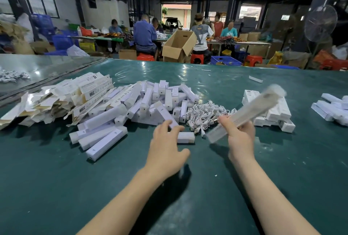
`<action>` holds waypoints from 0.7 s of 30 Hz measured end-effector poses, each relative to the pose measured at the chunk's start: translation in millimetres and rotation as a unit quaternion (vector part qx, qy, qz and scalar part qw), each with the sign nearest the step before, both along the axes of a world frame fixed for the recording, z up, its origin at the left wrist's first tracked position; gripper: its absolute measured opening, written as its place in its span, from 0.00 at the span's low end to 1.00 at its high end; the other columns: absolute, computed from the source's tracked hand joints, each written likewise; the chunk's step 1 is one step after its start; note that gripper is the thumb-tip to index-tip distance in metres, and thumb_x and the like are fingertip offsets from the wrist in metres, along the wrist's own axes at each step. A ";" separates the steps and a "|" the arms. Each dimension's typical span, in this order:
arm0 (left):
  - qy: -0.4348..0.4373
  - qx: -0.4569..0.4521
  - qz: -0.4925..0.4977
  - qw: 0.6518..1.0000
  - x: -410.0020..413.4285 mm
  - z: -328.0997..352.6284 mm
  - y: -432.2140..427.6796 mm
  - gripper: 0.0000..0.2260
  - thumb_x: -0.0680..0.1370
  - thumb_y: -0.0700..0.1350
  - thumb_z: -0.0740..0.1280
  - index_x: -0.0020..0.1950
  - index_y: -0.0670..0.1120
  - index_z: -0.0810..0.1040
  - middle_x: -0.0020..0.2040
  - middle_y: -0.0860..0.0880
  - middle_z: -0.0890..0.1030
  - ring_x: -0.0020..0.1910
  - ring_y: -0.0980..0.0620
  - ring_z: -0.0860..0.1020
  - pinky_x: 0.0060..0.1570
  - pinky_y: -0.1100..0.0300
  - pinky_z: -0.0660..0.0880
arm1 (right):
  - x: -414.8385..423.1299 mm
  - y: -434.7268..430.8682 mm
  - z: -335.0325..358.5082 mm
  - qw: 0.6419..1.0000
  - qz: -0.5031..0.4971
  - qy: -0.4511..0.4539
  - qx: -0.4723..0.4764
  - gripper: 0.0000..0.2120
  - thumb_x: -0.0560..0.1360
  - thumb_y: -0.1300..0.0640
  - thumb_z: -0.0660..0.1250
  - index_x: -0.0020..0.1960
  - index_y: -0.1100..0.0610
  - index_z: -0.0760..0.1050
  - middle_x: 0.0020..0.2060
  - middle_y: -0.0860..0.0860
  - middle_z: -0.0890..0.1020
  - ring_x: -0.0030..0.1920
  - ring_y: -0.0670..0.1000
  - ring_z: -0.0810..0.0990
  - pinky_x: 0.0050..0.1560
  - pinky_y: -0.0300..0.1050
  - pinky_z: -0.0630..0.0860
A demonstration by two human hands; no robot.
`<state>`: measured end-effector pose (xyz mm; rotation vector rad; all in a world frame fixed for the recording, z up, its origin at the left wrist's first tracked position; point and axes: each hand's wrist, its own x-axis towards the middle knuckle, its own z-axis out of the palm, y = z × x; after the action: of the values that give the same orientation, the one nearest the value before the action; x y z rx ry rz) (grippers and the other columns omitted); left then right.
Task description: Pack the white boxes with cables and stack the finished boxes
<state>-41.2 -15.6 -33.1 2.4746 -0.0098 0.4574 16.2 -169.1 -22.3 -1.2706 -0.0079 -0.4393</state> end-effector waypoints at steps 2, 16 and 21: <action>0.038 0.138 0.035 0.989 7.2 -6.2 16.9 0.24 0.75 0.49 0.63 0.71 0.53 0.64 0.70 0.52 0.62 0.68 0.49 0.58 0.63 0.56 0.61 | 0.1 -8.7 -0.7 0.956 -0.099 -0.058 -0.271 0.09 0.68 0.57 0.73 0.41 0.57 0.73 0.34 0.50 0.76 0.35 0.50 0.76 0.35 0.36 0.67; -0.216 -0.442 0.057 0.869 14.2 21.9 34.3 0.05 0.78 0.44 0.63 0.46 0.51 0.66 0.42 0.52 0.74 0.40 0.54 0.77 0.43 0.65 0.74 | -8.2 2.8 -8.7 0.723 0.039 -0.081 -0.686 0.15 0.77 0.40 0.53 0.42 0.51 0.64 0.40 0.46 0.69 0.48 0.56 0.75 0.40 0.47 0.65; -0.248 -0.570 0.030 0.783 16.3 20.6 41.6 0.16 0.77 0.39 0.65 0.57 0.51 0.60 0.50 0.48 0.78 0.46 0.52 0.80 0.44 0.60 0.77 | -10.6 5.6 -8.1 0.738 0.032 -0.098 -0.667 0.17 0.77 0.38 0.53 0.42 0.51 0.60 0.31 0.44 0.66 0.38 0.52 0.67 0.34 0.47 0.59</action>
<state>-24.9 26.1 -12.5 1.1161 0.1029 0.8230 5.6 -163.5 -30.3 -2.6291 -0.6552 -0.5072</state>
